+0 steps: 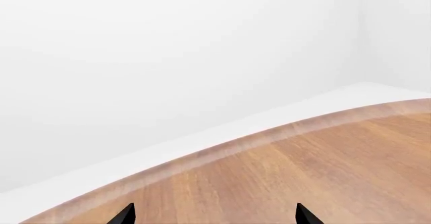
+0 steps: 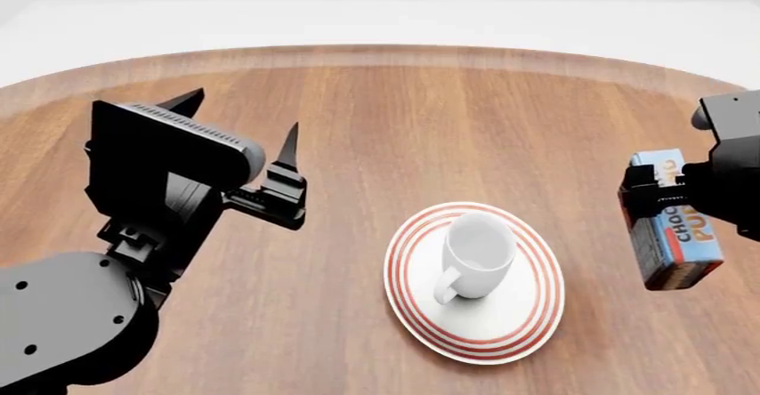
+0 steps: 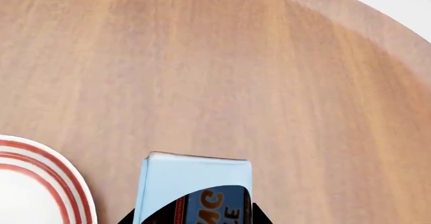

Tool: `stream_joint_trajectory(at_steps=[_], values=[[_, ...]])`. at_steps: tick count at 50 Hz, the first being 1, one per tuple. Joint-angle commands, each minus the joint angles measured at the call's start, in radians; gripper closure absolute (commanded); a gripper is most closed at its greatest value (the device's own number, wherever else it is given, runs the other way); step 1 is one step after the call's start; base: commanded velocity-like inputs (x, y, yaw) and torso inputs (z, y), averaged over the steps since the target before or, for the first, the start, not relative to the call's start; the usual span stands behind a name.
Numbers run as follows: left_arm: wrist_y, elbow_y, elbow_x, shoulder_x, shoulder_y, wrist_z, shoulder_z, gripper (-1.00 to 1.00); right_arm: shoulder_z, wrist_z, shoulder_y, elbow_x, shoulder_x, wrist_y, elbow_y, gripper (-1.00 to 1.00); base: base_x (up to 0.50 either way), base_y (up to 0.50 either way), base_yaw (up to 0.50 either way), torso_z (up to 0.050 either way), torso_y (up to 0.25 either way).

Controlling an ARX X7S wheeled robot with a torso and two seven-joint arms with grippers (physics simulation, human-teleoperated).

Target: Pick up the white mug and put it on the plate, and put the chocolate pudding to the right of the plate.

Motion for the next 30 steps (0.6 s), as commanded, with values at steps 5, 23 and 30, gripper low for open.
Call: stream_joint_trajectory(at_steps=[5,23,30], values=[[-0.007,-0.005,0.022,0.021,0.003,0.025,-0.021,-1.00,0.049,-0.035,-0.008,-0.007,-0.027,-0.020,0.021,1.00,0.00,0.00,0.00,0.000,0.000],[-0.006,-0.011,0.029,0.026,0.011,0.029,-0.019,-1.00,0.055,-0.043,-0.048,-0.014,-0.051,-0.076,0.092,1.00,0.00,0.00,0.00,0.000,0.000],[-0.004,-0.012,0.031,0.025,0.016,0.030,-0.019,-1.00,0.059,-0.038,-0.060,-0.011,-0.056,-0.081,0.097,1.00,0.00,0.00,0.00,0.000,0.000]])
